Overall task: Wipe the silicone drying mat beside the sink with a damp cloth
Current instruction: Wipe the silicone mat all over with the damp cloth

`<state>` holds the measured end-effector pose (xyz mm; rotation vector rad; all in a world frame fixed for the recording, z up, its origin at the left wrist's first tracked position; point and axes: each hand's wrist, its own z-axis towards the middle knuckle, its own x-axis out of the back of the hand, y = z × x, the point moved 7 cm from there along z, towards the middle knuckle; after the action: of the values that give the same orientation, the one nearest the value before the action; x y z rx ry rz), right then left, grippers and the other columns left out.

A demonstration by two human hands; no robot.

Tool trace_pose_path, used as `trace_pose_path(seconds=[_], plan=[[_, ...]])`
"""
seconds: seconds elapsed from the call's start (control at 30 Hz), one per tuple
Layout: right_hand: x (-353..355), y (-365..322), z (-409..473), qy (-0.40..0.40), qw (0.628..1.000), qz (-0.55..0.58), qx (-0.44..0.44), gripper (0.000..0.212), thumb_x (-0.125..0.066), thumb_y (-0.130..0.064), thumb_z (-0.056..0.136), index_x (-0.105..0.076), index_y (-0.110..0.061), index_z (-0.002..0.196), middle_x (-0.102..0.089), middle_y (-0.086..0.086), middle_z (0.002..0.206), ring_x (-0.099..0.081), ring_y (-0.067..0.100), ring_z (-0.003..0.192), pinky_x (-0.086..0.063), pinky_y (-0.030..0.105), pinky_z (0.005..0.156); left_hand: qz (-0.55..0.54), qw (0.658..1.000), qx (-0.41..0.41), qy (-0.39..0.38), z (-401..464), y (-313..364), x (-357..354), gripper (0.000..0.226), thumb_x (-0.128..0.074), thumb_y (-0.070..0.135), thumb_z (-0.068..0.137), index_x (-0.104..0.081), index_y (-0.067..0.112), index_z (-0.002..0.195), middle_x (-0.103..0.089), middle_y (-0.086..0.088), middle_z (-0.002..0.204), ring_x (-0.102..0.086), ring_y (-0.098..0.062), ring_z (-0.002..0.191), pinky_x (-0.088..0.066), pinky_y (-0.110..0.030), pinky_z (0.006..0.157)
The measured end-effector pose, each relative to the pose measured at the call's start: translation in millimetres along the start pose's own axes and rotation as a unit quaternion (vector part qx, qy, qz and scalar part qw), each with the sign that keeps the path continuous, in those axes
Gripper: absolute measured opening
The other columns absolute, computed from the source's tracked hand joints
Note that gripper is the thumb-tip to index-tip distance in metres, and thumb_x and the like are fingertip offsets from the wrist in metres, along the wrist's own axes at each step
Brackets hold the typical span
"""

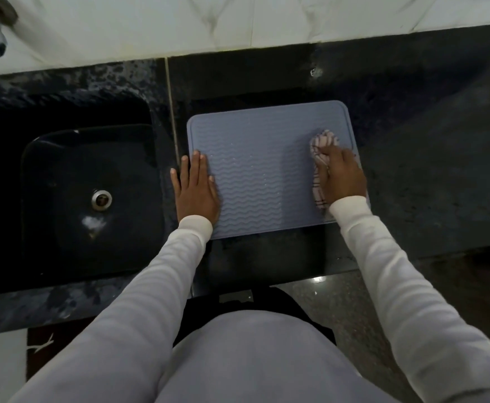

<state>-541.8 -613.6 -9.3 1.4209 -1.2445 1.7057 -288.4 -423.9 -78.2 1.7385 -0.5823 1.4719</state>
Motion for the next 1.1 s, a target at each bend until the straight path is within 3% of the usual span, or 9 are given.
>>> trace_pose_path(seconds=[0.17,0.23,0.33,0.4,0.57,0.7,0.87,1.1], plan=[[-29,-111,-18,-0.053,0.988,0.078,0.119,0.038,-0.051,-0.026,0.095,-0.054,-0.017,0.132,-0.051,0.017,0.13,-0.061,0.04,0.092,-0.049,0.045,0.072,0.004,1.0,-0.002,-0.007,1,2,0,0.054,-0.018,0.033,0.104,-0.015,0.014,0.155,-0.01,-0.001,0.163,-0.002,-0.019,0.15,0.002,-0.047,0.121],[-53,-154,-26,-0.08,0.981,0.058,0.167,0.042,-0.051,-0.024,0.094,-0.051,-0.02,0.135,-0.047,0.018,0.136,-0.06,0.041,0.097,-0.052,0.047,0.075,0.005,1.0,-0.007,-0.005,1,4,2,0.054,-0.02,0.031,0.103,-0.018,0.012,0.154,-0.014,-0.003,0.163,-0.004,-0.02,0.15,0.002,-0.046,0.121],[-78,-176,-34,-0.091,0.982,-0.002,0.167,0.046,-0.052,-0.015,0.095,-0.045,-0.024,0.14,-0.039,0.02,0.143,-0.054,0.04,0.11,-0.051,0.049,0.081,0.019,1.0,-0.005,-0.005,2,4,3,0.054,-0.021,0.03,0.103,-0.02,0.01,0.153,-0.016,-0.005,0.162,-0.006,-0.021,0.15,0.002,-0.046,0.121],[-80,-169,-36,-0.082,0.982,-0.029,0.167,0.051,-0.052,-0.011,0.094,-0.041,-0.026,0.142,-0.036,0.02,0.146,-0.053,0.04,0.112,-0.051,0.049,0.082,0.024,1.0,-0.006,-0.004,1,5,4,0.054,-0.021,0.03,0.103,-0.02,0.01,0.153,-0.015,-0.005,0.162,-0.006,-0.021,0.15,0.002,-0.046,0.122],[-70,-138,-26,-0.046,0.979,-0.025,0.198,0.051,-0.063,-0.002,0.08,-0.06,-0.021,0.127,-0.055,0.024,0.127,-0.064,0.041,0.069,-0.054,0.045,0.056,0.017,1.0,-0.006,-0.009,-1,5,6,0.056,-0.017,0.034,0.103,-0.017,0.012,0.154,-0.013,-0.004,0.163,-0.004,-0.02,0.15,0.003,-0.045,0.122],[-55,-101,-19,-0.013,0.983,-0.05,0.174,0.048,-0.066,-0.002,0.074,-0.066,-0.021,0.118,-0.062,0.019,0.117,-0.063,0.037,0.06,-0.051,0.04,0.049,0.02,1.0,-0.009,-0.011,-1,4,5,0.056,-0.016,0.034,0.103,-0.015,0.012,0.154,-0.012,-0.004,0.163,-0.004,-0.02,0.15,0.003,-0.045,0.122],[-37,-44,-4,0.006,0.988,-0.081,0.129,0.045,-0.067,-0.009,0.078,-0.063,-0.021,0.121,-0.059,0.02,0.118,-0.065,0.037,0.067,-0.052,0.04,0.054,0.024,1.0,-0.013,-0.013,-1,5,5,0.056,-0.015,0.034,0.103,-0.014,0.012,0.155,-0.01,-0.004,0.163,-0.003,-0.021,0.15,0.005,-0.044,0.122],[-12,31,27,-0.004,0.996,-0.084,0.038,0.035,-0.044,-0.026,0.095,-0.051,-0.019,0.129,-0.047,0.02,0.124,-0.06,0.043,0.084,-0.049,0.047,0.074,0.035,0.999,-0.017,-0.005,-1,6,4,0.055,-0.018,0.031,0.104,-0.017,0.01,0.154,-0.013,-0.006,0.163,-0.006,-0.022,0.15,0.005,-0.043,0.122]])
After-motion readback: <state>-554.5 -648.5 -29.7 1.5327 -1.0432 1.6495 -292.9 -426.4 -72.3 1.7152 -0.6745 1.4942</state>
